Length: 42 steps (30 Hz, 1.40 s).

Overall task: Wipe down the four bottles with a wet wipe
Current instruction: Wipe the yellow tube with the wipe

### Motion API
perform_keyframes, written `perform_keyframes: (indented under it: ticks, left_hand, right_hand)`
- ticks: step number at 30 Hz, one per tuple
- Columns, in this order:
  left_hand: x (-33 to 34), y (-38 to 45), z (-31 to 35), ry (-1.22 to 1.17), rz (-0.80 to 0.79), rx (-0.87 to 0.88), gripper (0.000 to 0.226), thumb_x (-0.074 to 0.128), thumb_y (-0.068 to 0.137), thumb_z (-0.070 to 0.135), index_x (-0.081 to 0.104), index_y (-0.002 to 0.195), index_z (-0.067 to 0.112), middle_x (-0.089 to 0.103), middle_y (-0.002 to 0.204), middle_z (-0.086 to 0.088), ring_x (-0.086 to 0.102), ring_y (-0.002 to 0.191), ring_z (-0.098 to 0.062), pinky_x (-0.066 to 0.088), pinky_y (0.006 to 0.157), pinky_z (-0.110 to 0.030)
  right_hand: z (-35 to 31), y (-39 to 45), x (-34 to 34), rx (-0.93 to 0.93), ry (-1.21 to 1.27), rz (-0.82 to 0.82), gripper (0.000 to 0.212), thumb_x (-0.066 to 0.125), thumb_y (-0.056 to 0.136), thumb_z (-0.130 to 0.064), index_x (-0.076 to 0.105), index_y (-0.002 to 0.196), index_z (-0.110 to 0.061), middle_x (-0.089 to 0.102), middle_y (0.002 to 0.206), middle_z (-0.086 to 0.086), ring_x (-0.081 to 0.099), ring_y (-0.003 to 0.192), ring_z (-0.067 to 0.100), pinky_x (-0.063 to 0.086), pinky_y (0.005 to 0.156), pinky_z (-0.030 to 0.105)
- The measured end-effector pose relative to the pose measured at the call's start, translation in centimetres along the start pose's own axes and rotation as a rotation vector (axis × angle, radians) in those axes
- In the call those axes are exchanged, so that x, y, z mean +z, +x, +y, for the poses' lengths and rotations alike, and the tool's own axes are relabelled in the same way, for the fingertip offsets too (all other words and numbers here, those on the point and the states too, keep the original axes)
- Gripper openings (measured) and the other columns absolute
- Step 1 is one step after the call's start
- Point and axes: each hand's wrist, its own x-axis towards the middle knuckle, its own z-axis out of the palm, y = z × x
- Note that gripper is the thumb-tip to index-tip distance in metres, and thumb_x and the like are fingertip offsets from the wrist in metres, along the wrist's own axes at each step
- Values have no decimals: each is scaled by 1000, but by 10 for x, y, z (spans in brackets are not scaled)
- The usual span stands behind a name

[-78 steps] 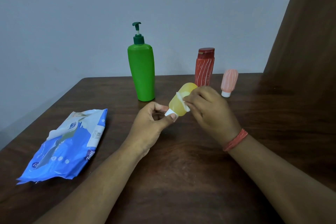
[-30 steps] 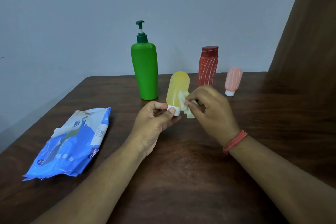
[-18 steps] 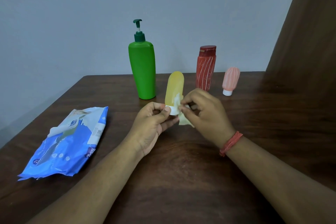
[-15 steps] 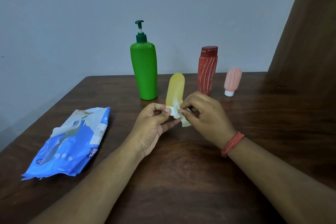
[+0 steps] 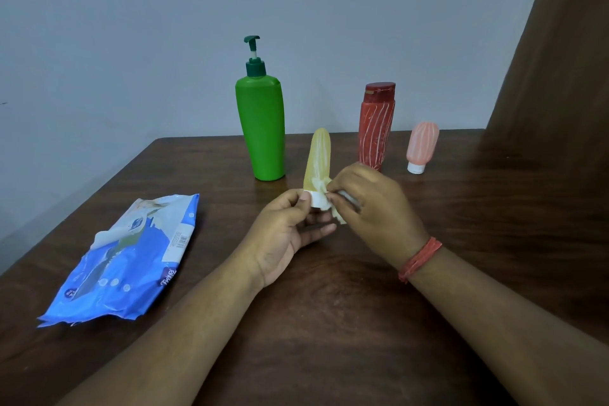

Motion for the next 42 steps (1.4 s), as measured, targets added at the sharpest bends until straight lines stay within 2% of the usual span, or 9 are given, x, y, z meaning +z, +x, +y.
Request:
perform_keyframes:
  ticks: [6,11,16,20,25,30,34,38,42]
  left_hand:
    - [4,-1,-3,121,-8,27,29,38,108,19,63,105,3,61,85,-7,57,74,-12,60,89,-43]
    - [6,-3,-6,448,-2,76,26,37,109,21,62,106,15,59,88,-2,63,77,-12,54,100,-44]
    - [3,-3,-5,467,-1,55,28,37,109,24,63,107,15,59,85,2,64,74,-9,51,104,-50]
    - [7,-4,-6,520,-17,67,27,36,109,23,61,101,19,59,85,1,62,73,-10,51,103,-50]
    - [7,-3,-6,515,-1,64,28,38,109,26,62,96,19,59,83,4,61,67,-3,50,103,-54]
    - [7,-4,-5,541,-10,52,27,36,109,27,62,103,18,61,84,4,62,65,-2,49,103,-56]
    - [3,-4,-3,504,-31,35,32,36,109,31,64,104,16,64,79,9,61,63,-4,46,105,-61]
    - [4,-5,-3,522,-47,27,31,35,109,30,62,109,13,62,83,5,60,63,-4,47,104,-60]
    - [4,-5,-3,526,-40,39,32,35,109,30,63,110,15,63,80,10,61,64,-4,47,104,-60]
  right_hand:
    - [-2,0,-3,-77,-70,17,5,69,91,-7,71,95,-8,64,94,2,59,88,14,47,76,24]
    - [8,7,-16,54,-50,241,4,70,91,-3,71,93,-5,65,93,5,55,89,10,39,83,11]
    - [8,2,-10,-120,-159,36,7,68,92,-7,71,99,-7,65,95,5,59,90,20,48,79,30]
    - [18,8,-22,21,-156,218,6,70,90,-2,70,96,-4,65,96,9,55,90,15,47,80,28]
    - [1,0,-9,-241,-212,-31,6,71,89,-4,71,94,-6,63,91,9,58,85,24,47,75,34]
    - [11,8,-17,-55,-179,138,3,68,90,-3,69,92,-4,62,92,9,58,85,22,48,76,38]
    - [3,1,-7,-215,-194,-13,5,70,89,-2,70,90,-6,61,88,8,58,81,25,48,72,38]
    - [16,9,-15,-20,-137,158,2,68,91,-4,69,93,-5,61,93,9,58,85,22,49,75,38]
    - [7,1,-9,-167,-191,6,5,66,93,-8,71,95,-7,61,92,7,58,85,22,47,74,32]
